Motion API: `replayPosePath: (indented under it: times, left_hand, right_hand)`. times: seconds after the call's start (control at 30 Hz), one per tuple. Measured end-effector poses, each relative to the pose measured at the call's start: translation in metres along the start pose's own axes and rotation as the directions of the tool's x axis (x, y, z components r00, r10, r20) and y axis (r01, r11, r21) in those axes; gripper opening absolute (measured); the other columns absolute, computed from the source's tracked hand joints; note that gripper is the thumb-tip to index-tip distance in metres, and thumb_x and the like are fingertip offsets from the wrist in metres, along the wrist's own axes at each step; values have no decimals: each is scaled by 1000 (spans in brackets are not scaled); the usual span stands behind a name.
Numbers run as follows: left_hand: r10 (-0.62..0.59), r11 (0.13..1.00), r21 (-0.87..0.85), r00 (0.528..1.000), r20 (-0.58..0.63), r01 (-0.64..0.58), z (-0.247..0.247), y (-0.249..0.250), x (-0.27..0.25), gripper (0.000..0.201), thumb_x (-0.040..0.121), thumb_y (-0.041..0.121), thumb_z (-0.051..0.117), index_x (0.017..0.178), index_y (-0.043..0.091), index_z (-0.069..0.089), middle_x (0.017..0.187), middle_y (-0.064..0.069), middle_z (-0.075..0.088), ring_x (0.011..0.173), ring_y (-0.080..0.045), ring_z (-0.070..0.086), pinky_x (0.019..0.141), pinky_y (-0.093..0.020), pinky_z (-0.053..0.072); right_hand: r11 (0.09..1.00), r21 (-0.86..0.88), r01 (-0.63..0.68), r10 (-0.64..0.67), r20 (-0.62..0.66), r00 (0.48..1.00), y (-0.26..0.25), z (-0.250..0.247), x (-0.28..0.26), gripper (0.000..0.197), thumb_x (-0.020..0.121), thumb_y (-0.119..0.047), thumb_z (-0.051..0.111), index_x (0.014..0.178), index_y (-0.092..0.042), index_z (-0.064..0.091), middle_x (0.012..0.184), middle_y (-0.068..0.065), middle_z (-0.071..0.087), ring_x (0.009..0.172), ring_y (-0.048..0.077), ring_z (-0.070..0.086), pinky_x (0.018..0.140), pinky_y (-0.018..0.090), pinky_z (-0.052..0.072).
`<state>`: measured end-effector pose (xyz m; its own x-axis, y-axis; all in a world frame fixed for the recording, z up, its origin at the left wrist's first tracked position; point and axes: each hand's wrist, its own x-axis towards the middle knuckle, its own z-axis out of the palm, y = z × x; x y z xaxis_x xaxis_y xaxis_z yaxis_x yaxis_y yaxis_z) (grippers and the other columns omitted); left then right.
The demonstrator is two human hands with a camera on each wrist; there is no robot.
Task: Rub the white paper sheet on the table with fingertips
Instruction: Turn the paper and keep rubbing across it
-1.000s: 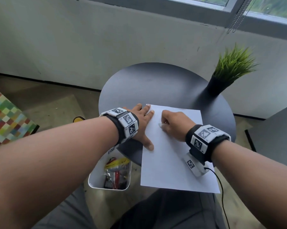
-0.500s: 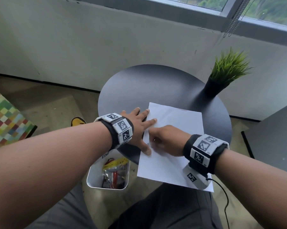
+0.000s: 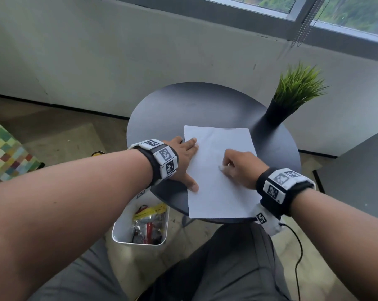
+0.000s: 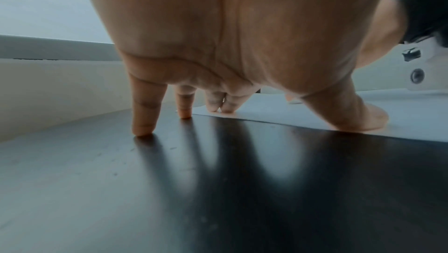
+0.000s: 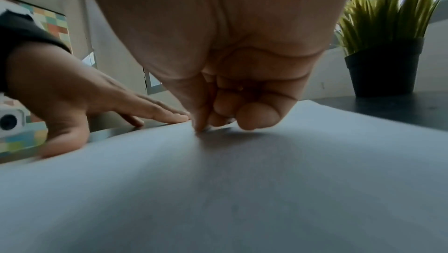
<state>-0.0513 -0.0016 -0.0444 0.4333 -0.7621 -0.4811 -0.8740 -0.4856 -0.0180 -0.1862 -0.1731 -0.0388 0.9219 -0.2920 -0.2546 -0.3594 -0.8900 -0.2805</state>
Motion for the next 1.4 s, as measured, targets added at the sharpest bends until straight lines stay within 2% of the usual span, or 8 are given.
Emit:
replayPosePath:
  times: [0.17, 0.37, 0.53, 0.7, 0.87, 1.07, 1.23, 1.4]
  left_hand:
    - [-8, 1000, 19, 1000, 24, 7, -3, 0, 2, 135, 62, 89, 60, 159, 23, -6, 166, 5, -11, 151, -27, 4, 116, -51, 26]
    - [2, 999, 48, 998, 66, -5, -6, 8, -3, 128, 58, 88, 64, 152, 48, -12, 165, -2, -17, 149, -35, 0, 113, -58, 26]
    - [-9, 998, 57, 997, 72, 4, -5, 9, -2, 131, 57, 88, 66, 153, 46, -14, 165, -5, -19, 150, -37, -2, 115, -58, 23]
    - [-33, 999, 25, 997, 66, 32, -5, 12, -1, 132, 58, 85, 68, 154, 44, -13, 164, -4, -21, 150, -38, -4, 115, -61, 21]
    - [-29, 999, 45, 997, 65, 26, -4, 13, 0, 135, 58, 84, 69, 156, 39, -12, 165, 1, -19, 150, -41, -1, 116, -60, 19]
    - [-50, 999, 20, 996, 72, 49, -5, 16, 1, 136, 56, 82, 72, 156, 39, -10, 166, 0, -16, 150, -42, -2, 115, -63, 19]
    - [-66, 998, 26, 994, 87, 64, -7, 17, 2, 139, 55, 82, 73, 155, 39, -13, 165, -1, -18, 150, -42, -2, 117, -63, 17]
    - [-70, 998, 16, 994, 80, 69, -6, 17, 1, 138, 55, 82, 73, 156, 38, -10, 165, -2, -15, 150, -42, -3, 116, -64, 18]
  right_hand:
    - [964, -49, 261, -252, 140, 958, -33, 24, -17, 9, 91, -30, 53, 89, -22, 48, 84, 2, 61, 79, 26, 53, 71, 36, 47]
    - [998, 9, -65, 65, -63, 996, -2, 5, 8, 15, 90, -32, 56, 91, -17, 54, 91, 5, 64, 84, 27, 58, 72, 35, 49]
    - [950, -29, 312, -302, 181, 936, -37, 27, -30, 12, 91, -28, 56, 94, -17, 55, 84, 1, 62, 79, 26, 54, 71, 35, 45]
    - [997, -8, -78, 77, -32, 996, 7, 6, -8, 14, 89, -34, 56, 89, -21, 53, 90, 3, 63, 83, 26, 56, 75, 35, 50]
    - [960, -16, 281, -276, 141, 951, -42, 33, -47, 12, 92, -31, 52, 90, -18, 51, 85, 6, 63, 77, 26, 53, 69, 36, 46]
    - [994, 23, -107, 108, -31, 994, 3, 10, -28, 13, 89, -33, 54, 88, -21, 52, 90, 1, 63, 85, 26, 57, 74, 36, 49]
    - [965, 17, 262, -262, 134, 956, -43, 40, -69, 12, 92, -32, 53, 87, -23, 47, 85, 2, 62, 75, 23, 51, 67, 35, 43]
    - [993, 104, -64, 62, 26, 998, 7, 19, -61, 18, 90, -40, 57, 86, -23, 52, 84, -5, 62, 80, 18, 56, 72, 32, 47]
